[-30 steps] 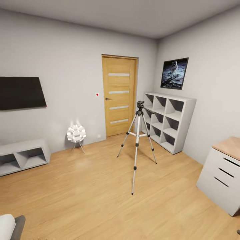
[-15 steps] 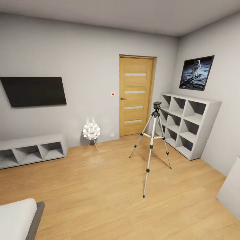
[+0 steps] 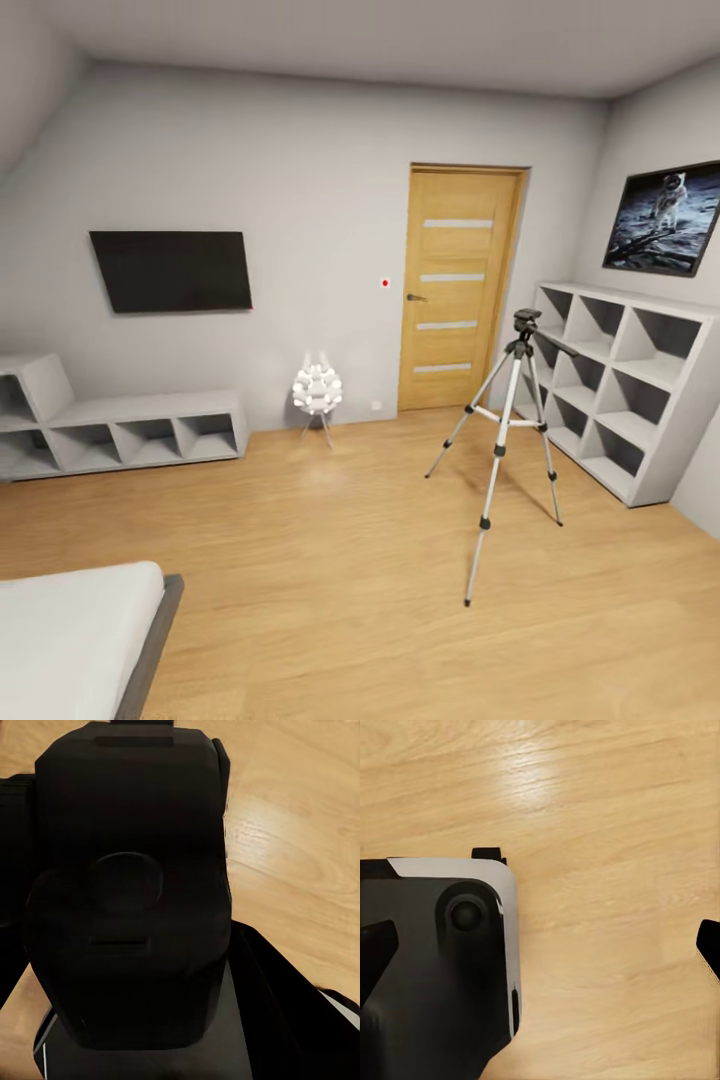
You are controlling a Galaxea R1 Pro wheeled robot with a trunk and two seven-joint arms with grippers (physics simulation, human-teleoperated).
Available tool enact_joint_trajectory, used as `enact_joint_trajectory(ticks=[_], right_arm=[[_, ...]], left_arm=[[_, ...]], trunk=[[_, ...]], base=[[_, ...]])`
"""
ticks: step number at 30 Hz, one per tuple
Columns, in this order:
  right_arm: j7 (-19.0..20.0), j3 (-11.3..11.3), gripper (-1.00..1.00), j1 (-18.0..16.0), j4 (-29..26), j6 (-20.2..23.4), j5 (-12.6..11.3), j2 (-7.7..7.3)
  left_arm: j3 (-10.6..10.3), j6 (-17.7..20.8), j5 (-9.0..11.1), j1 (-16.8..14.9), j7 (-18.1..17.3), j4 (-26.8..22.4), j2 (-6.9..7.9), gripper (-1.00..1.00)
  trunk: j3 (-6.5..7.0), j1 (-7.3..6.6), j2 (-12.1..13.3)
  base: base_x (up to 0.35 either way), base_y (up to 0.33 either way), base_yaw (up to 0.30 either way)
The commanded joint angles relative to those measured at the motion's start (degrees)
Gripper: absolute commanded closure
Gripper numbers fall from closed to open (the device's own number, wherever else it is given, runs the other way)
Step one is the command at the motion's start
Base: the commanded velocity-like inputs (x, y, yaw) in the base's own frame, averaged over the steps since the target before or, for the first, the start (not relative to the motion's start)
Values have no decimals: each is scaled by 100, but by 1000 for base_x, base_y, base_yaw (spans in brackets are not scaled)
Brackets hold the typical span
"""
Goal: Attach the digital camera to the camera tripod in the bedroom.
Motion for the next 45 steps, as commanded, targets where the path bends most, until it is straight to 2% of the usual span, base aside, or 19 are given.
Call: enact_joint_trajectory(ticks=[1,12,18,45], right_arm=[[9,-48,-100,-3,12,-28,40,-6],[12,-49,-100,-3,13,-23,35,-5],[21,-48,-100,-3,13,-20,35,-13],[12,-40,-100,-3,5,-22,39,-33]], left_arm=[[-49,-11,39,-2,-2,3,-1,100],[-49,-6,38,-2,-2,3,-12,100],[-49,-1,33,-2,-6,3,-12,100],[-57,68,-18,-2,-20,2,-12,100]], trunk=[[-2,2,-3],[-2,2,-3],[-2,2,-3],[-2,2,-3]], base=[[0,0,300],[26,0,300],[210,0,291],[326,0,12]])
